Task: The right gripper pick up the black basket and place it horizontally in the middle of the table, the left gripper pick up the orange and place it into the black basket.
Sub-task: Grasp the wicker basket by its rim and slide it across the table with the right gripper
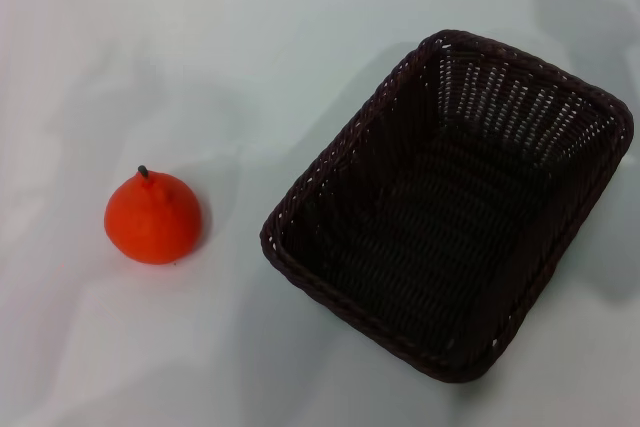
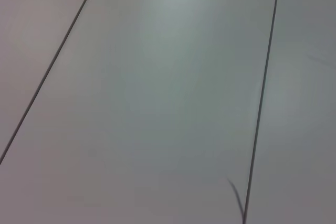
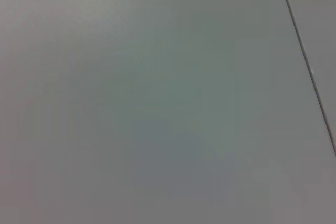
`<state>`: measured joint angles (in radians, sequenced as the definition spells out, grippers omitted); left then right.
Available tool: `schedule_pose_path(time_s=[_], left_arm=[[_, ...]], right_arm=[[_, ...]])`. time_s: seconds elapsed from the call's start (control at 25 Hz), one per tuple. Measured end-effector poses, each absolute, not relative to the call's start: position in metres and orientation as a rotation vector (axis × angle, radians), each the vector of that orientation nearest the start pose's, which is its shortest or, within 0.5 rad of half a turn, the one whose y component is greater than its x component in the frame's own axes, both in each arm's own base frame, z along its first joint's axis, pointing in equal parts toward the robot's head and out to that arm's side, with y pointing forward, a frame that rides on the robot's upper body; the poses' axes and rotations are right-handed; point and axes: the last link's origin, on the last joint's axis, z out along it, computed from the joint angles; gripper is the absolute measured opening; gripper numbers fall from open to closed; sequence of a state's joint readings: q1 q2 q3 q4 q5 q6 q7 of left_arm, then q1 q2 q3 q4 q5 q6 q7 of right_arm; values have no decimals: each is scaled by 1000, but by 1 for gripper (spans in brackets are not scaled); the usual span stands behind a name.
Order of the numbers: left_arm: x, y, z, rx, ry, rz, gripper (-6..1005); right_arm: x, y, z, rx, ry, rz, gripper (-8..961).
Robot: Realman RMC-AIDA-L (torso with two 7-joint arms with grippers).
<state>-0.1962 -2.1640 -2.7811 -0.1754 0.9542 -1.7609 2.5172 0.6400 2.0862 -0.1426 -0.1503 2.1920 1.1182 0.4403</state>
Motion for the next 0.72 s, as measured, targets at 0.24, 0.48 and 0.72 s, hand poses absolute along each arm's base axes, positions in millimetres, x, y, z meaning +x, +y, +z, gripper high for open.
schedule_pose_path(time_s=[0.24,0.48,0.72], left_arm=[[-349,219,57,-1242,-447,-1156,281],[-349,218,57,-1241,-445,-1159,286],[-348,219,57,-1246,-443,-1168,364]], right_arm=[[327,393,72,-722,-1395,-1726,791],[326,396,68,-776,-1407,-1646,791],[309,415,67,-876,-1689,-1296,790]])
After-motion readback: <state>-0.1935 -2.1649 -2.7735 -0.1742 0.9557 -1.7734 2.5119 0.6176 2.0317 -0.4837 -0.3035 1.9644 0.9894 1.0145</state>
